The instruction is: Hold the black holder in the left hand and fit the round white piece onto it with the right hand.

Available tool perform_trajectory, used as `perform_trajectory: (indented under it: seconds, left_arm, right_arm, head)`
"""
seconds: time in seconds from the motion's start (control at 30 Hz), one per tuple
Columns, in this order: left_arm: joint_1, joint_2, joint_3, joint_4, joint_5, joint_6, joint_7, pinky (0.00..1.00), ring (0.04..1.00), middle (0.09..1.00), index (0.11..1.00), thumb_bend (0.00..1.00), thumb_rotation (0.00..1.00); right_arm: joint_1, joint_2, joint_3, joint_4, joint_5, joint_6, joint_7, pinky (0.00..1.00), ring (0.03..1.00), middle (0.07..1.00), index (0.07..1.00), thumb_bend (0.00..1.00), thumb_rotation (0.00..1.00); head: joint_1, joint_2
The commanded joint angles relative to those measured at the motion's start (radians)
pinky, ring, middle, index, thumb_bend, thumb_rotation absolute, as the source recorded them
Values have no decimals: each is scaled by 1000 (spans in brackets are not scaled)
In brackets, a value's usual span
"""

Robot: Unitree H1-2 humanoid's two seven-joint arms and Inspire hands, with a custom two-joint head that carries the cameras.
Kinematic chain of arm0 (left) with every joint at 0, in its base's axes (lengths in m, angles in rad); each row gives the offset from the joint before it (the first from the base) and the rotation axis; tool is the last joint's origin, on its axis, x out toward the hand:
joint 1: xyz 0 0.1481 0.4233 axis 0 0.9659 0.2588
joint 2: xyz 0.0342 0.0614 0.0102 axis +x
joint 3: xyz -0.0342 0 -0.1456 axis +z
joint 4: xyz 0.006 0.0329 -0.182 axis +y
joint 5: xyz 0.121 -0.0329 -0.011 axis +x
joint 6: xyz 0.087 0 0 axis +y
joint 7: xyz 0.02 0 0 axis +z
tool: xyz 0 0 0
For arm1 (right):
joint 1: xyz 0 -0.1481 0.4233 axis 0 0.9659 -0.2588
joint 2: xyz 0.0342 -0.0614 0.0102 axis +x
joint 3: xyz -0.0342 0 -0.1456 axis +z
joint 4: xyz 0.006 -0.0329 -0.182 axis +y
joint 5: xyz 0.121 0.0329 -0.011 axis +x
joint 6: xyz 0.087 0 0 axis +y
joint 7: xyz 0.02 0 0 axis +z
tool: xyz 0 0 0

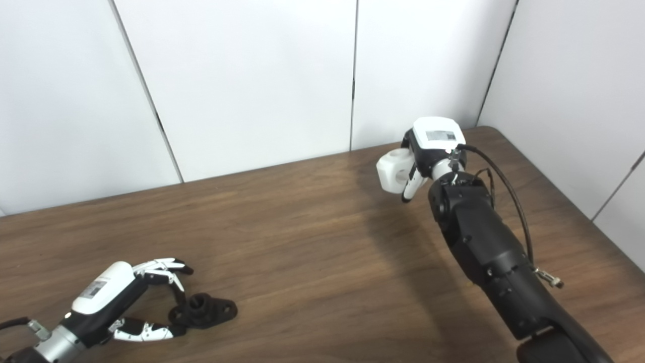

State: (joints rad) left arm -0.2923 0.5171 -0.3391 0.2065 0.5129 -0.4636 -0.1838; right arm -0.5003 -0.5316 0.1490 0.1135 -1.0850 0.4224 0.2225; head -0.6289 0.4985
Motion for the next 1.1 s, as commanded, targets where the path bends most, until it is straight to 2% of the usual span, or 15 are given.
perform_trajectory:
  seconds: [0.0,0.43,0.53,0.67,1.07]
  left_arm:
    - [18,33,-6,-1,37,61,-58,825,869,802,481,522,52]
    - [26,31,3,-25,37,79,-66,821,854,790,480,522,51]
    - [30,29,6,-32,30,81,-65,821,853,790,481,522,51]
    - [35,28,6,-51,35,91,-68,788,843,786,481,522,50]
    - [54,11,7,-137,41,151,-88,762,836,782,481,522,49]
  right_arm:
    - [-32,-19,-12,-38,1,-11,-53,791,789,738,483,520,141]
    - [-28,-25,-8,-63,24,-20,-87,780,787,740,483,518,141]
    - [-17,-17,-31,-83,74,-40,-115,769,779,738,482,519,139]
    - [18,4,-45,-165,125,-47,-115,791,793,753,483,519,141]
    - [169,122,-21,-400,159,-114,-168,779,800,762,483,518,144]
  head:
    - [1,2]
    - [22,15]
    - [47,26]
    - [80,39]
    - [214,78]
